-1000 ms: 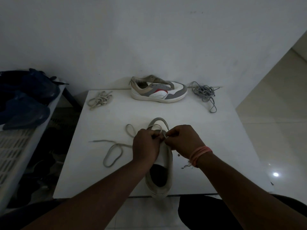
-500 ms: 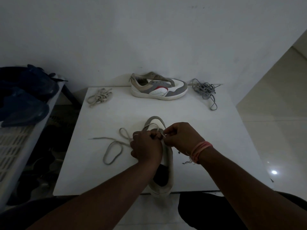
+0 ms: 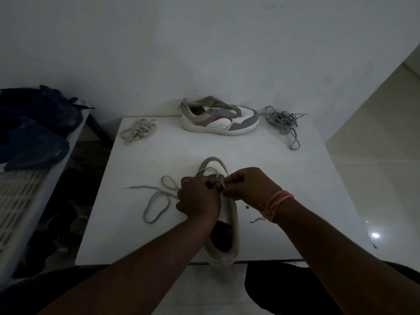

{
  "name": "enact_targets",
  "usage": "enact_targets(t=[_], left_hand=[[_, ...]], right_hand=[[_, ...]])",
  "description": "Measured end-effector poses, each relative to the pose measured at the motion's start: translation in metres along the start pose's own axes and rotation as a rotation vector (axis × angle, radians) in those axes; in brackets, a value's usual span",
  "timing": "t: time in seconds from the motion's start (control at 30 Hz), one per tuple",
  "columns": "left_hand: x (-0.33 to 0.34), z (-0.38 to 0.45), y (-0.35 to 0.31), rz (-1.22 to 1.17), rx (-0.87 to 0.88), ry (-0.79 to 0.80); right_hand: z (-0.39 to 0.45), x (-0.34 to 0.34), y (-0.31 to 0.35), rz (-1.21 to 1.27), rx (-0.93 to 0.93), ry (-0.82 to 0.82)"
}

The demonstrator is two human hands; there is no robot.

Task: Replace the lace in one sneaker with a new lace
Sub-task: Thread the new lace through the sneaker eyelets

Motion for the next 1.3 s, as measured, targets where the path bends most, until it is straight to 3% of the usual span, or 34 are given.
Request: enact_targets(t=[0.17, 0.43, 0.63, 0.9, 1.07, 1.17, 1.23, 1.3], left_hand=[[0.004, 0.001, -0.004, 0.052, 0.072, 0.027], [0.008, 0.007, 0.005, -0.026, 0.004, 0.018], [0.025, 0.013, 0.012, -0.113, -0.014, 0.118], [0.010, 0.011, -0.002, -0.052, 0.180, 0.026], [0.007, 0.008, -0.004, 0.032, 0.227, 0.029], [-0.001, 0.005, -0.012, 0.124, 0.283, -0.004], [-0.008, 0.006, -0.013, 0.153, 0.291, -0.040], [-0.013, 0.008, -0.012, 0.138, 0.294, -0.060]], right_hand=[[-0.002, -0.001, 0.006, -0.011, -0.039, 0.004], [0.002, 0.003, 0.002, -0.034, -0.061, -0.033], [0.005, 0.001, -0.001, -0.084, -0.067, -0.095], [0.009, 0.000, -0.005, -0.066, -0.066, -0.092], [0.016, -0.002, -0.004, -0.229, -0.170, -0.289], [0.019, 0.003, 0.002, -0.313, -0.213, -0.298], [0.027, -0.006, -0.002, -0.180, -0.144, -0.280], [0.039, -0.040, -0.011, 0.109, -0.024, -0.350]])
Point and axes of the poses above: each hand's wrist, its own z-axis towards the middle knuckle, its own x-axis out of the palm, y = z × x, the point moved 10 cm from there along z, towards the middle knuckle, and after that the axes turned 12 degrees about -y, right-handed, at the moved point
